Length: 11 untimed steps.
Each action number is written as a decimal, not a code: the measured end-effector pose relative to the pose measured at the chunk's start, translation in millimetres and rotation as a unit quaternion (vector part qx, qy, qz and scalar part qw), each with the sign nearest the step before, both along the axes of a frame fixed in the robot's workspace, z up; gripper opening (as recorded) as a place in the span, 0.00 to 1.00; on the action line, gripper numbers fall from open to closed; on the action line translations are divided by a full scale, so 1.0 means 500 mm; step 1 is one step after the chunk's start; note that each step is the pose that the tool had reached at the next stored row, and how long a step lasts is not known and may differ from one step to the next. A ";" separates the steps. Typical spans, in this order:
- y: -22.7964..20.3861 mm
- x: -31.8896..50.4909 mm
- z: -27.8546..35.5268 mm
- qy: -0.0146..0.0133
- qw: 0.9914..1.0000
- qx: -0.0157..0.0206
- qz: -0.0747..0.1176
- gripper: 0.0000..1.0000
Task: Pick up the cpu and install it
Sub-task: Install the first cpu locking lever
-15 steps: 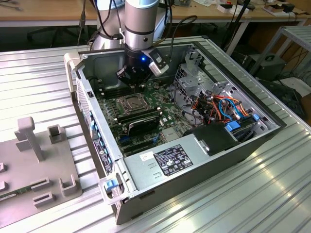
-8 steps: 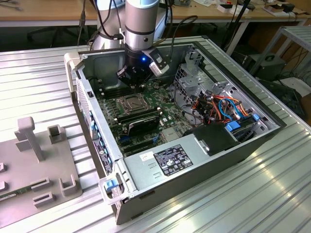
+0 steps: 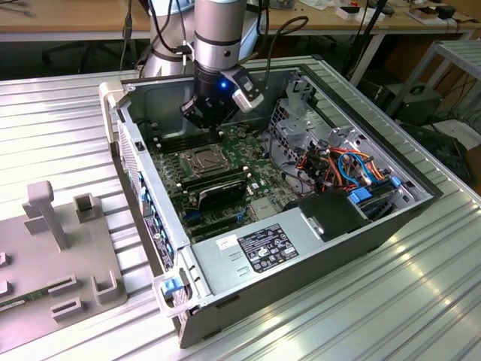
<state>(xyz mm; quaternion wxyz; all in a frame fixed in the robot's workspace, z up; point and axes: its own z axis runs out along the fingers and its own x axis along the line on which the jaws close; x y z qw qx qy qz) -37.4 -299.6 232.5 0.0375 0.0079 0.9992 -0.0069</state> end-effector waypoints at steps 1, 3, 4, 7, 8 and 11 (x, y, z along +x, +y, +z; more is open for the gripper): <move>0.0000 0.000 0.001 0.000 1.000 0.000 0.000 0.11; 0.0001 0.000 0.001 0.000 1.000 0.000 0.000 0.11; -0.0001 0.002 0.001 0.000 1.000 0.000 0.000 0.11; 0.0000 0.009 0.000 0.000 1.000 0.000 0.000 0.11; 0.0000 0.010 0.000 0.000 1.000 0.000 0.000 0.11; -0.0001 0.010 -0.001 0.000 1.000 0.000 0.000 0.11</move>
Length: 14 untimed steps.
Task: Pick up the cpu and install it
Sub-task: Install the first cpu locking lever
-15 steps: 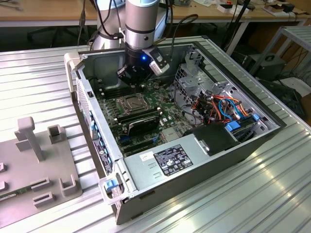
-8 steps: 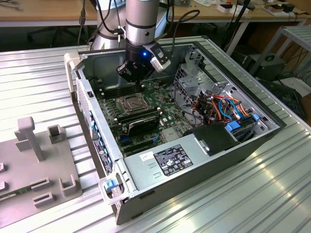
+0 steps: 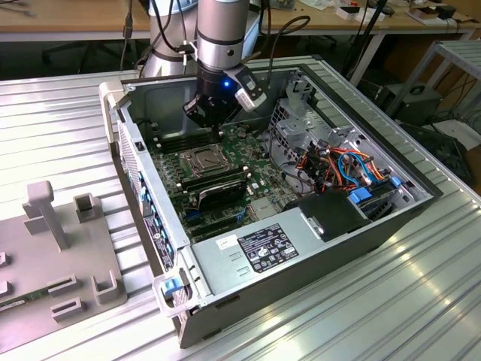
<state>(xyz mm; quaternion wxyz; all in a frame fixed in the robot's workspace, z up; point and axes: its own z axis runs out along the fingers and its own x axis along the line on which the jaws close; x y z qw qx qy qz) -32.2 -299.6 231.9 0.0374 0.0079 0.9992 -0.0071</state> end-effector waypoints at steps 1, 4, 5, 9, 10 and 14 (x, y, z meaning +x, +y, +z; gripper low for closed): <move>0.0000 0.000 0.000 0.000 1.000 0.000 0.000 0.11; 0.0002 -0.007 -0.001 0.000 1.000 0.000 0.000 0.11; -0.0005 -0.008 -0.001 0.000 1.000 0.000 0.000 0.11; -0.0123 -0.011 -0.001 0.000 1.000 0.000 0.000 0.11; -0.0150 -0.012 -0.001 0.000 1.000 0.000 0.000 0.11; -0.0232 -0.018 -0.001 -0.001 1.000 0.000 0.000 0.11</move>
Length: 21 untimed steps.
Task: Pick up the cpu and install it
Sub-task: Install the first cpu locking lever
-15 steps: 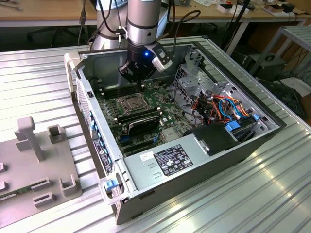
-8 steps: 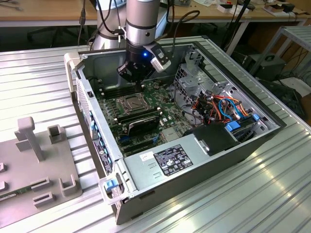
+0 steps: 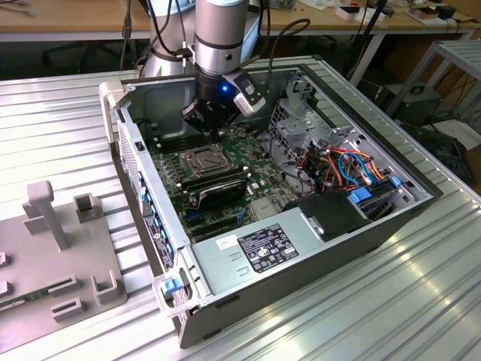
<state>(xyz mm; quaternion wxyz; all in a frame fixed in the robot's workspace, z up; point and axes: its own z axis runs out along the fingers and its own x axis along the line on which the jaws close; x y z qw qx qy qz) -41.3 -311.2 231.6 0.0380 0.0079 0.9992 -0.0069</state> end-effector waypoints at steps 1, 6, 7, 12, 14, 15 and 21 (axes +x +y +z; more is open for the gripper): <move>-0.0019 -0.002 0.000 0.000 1.000 0.000 0.000 0.11; -0.0088 -0.007 0.005 -0.003 1.000 0.000 0.000 0.11; -0.0103 -0.008 0.005 -0.003 1.000 0.000 0.000 0.11; -0.0156 -0.011 0.006 -0.005 1.000 0.000 0.000 0.11; -0.0156 -0.012 0.006 -0.005 1.000 0.000 0.000 0.11; -0.0157 -0.012 0.006 -0.005 1.000 0.000 0.000 0.11; -0.0158 -0.012 0.006 -0.005 1.000 0.000 0.000 0.11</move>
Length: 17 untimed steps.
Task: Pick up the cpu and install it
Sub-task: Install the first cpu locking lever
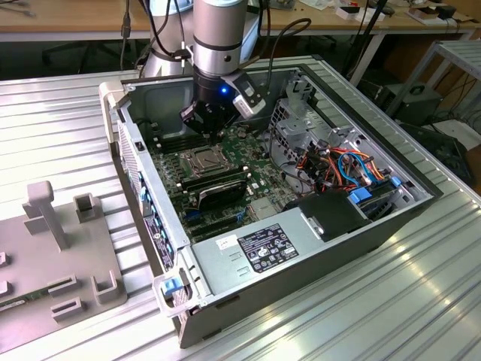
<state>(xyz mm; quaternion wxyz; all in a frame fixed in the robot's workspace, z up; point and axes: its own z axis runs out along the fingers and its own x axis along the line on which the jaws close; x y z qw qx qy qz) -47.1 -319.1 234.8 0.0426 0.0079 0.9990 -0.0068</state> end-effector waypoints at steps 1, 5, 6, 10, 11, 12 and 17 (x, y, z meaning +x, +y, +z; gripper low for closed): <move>0.0000 0.000 0.000 0.000 1.000 0.000 0.000 0.11; -0.0002 0.000 0.000 0.003 1.000 0.000 0.000 0.11; -0.0002 0.000 0.000 0.004 1.000 0.000 0.000 0.11; -0.0001 0.000 0.000 0.004 1.000 0.000 0.000 0.11; -0.0003 0.000 0.000 0.004 1.000 0.000 0.000 0.11; -0.0020 -0.001 0.000 0.004 1.000 0.001 0.000 0.11; -0.0197 -0.016 0.000 0.002 1.000 0.004 0.000 0.11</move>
